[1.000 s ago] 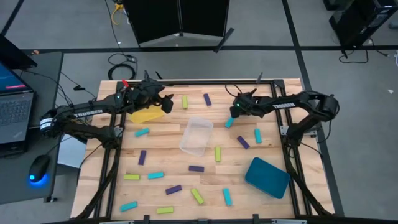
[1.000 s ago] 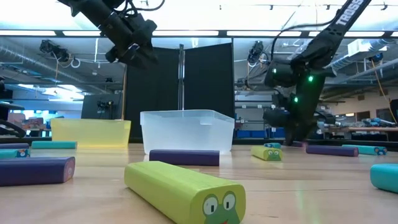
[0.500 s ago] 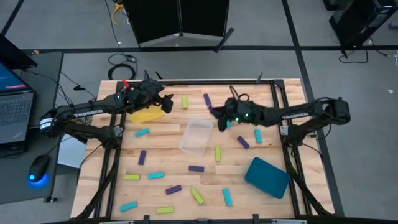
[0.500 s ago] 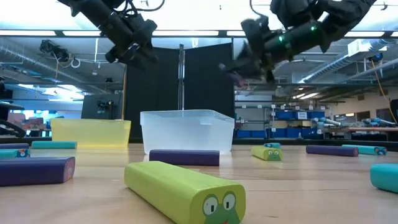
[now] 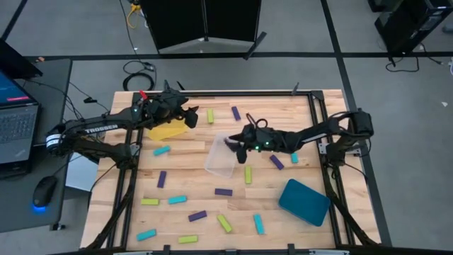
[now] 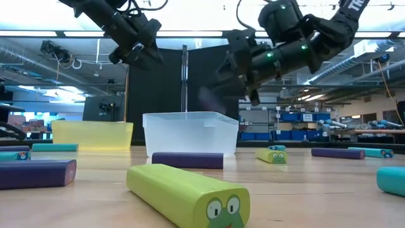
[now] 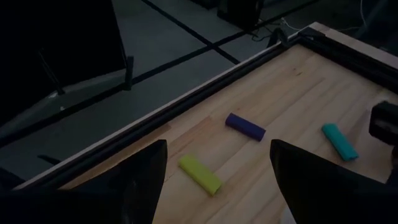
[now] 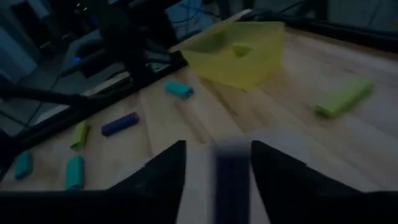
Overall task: Sort blocks
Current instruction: Put the violet block into the transparent bin, then put the blue block into the blue bin
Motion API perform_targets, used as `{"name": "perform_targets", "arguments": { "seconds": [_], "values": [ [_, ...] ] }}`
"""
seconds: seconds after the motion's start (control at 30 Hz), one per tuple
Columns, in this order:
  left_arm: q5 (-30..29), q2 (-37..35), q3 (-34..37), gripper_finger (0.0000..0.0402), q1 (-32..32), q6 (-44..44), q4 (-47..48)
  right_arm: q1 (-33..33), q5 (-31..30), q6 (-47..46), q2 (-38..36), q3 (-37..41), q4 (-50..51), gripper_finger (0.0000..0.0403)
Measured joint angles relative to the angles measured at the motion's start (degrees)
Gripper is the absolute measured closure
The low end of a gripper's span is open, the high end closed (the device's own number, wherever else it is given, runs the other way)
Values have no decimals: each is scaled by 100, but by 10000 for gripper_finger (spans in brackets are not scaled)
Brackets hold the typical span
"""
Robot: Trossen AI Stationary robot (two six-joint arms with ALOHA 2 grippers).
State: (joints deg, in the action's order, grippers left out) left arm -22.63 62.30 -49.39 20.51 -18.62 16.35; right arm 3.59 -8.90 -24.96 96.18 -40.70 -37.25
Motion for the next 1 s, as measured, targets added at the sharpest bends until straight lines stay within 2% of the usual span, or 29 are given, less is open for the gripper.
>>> {"name": "perform_targets", "arguments": {
  "seconds": [0.17,0.33,0.6,0.8,1.0],
  "values": [
    [87,0,0,110,-39,162,248,-30,170,390,111,-222,-43,147],
    [135,0,0,112,-407,274,1140,-113,194,932,-389,-125,-216,119],
    [236,32,0,139,-1646,-757,3068,-81,-405,1468,-1607,597,-209,121],
    [966,39,-2,161,-2607,-1822,3409,36,-516,1338,-2123,1093,-237,127],
    [1344,377,-9,173,-3468,-2470,3804,44,-516,1316,-2170,1260,-263,127]
  ]
}}
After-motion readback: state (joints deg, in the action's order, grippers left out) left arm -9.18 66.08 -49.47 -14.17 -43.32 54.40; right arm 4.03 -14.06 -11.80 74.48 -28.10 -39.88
